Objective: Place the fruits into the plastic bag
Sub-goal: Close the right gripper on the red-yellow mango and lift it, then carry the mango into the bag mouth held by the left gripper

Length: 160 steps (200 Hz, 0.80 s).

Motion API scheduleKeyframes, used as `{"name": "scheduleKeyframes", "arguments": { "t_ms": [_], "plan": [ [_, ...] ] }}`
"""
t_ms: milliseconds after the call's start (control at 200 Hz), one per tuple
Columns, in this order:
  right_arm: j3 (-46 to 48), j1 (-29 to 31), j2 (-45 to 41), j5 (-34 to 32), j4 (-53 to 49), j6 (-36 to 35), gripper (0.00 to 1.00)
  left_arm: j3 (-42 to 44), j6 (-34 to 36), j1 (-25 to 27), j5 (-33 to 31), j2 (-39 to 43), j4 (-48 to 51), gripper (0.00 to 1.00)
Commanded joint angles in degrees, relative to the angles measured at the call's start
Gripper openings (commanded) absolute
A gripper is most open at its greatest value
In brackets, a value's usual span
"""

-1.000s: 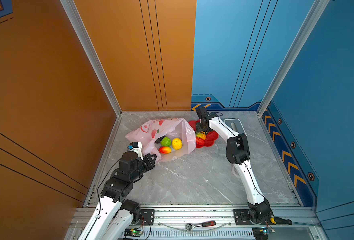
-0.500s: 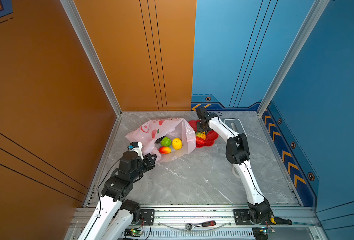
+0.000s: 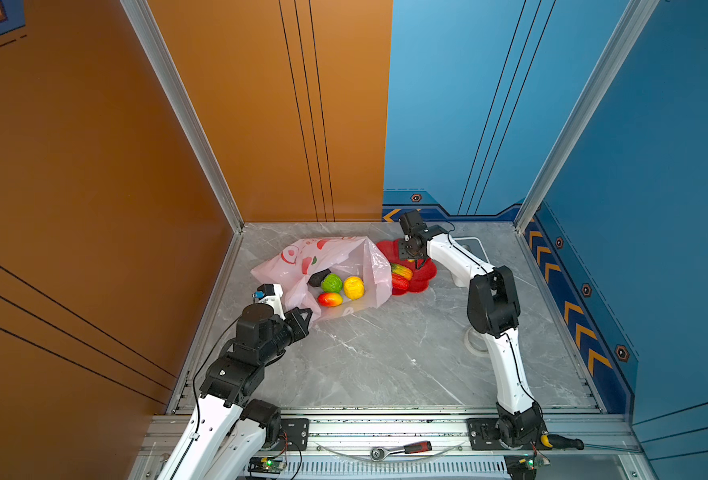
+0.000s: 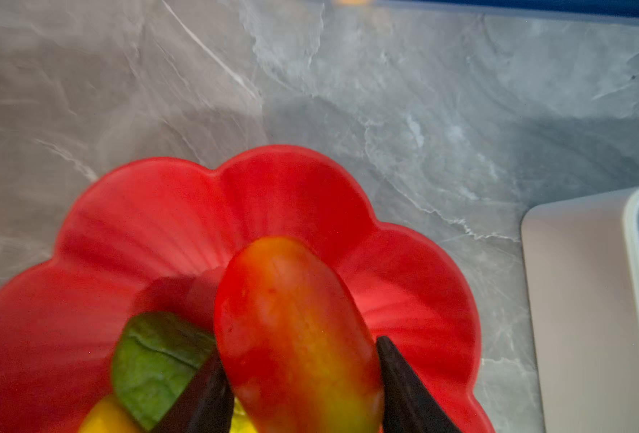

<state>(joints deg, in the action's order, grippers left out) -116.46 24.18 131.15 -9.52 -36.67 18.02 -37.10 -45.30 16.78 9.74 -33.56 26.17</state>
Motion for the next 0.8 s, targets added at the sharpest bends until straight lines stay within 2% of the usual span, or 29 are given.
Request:
{"name": "scheduleKeyframes", "arguments": {
  "t_ms": [0,235,616,796],
  "plan": [
    [2.96,-0.79,-4.35,2.81,2.81,2.31,0.51,0.28,0.04,-0.69,1.25,0.71,-1.2,0.0],
    [10.98,-1.94,-11.96,10.84,6.21,6.84,0.51,0.32,-0.32,-0.69,1.38,1.48,-1.39,0.0],
    [22.99,-3.48,-27.98,27.59,10.34,11.61,0.51,1.49,-2.12,-0.74,0.86,1.89,-4.17,0.0],
    [28.65,-3.46,-36.09,33.26,12.67,13.76,0.51,1.9,-2.43,-0.69,0.22,2.07,-4.55,0.0]
  ]
}}
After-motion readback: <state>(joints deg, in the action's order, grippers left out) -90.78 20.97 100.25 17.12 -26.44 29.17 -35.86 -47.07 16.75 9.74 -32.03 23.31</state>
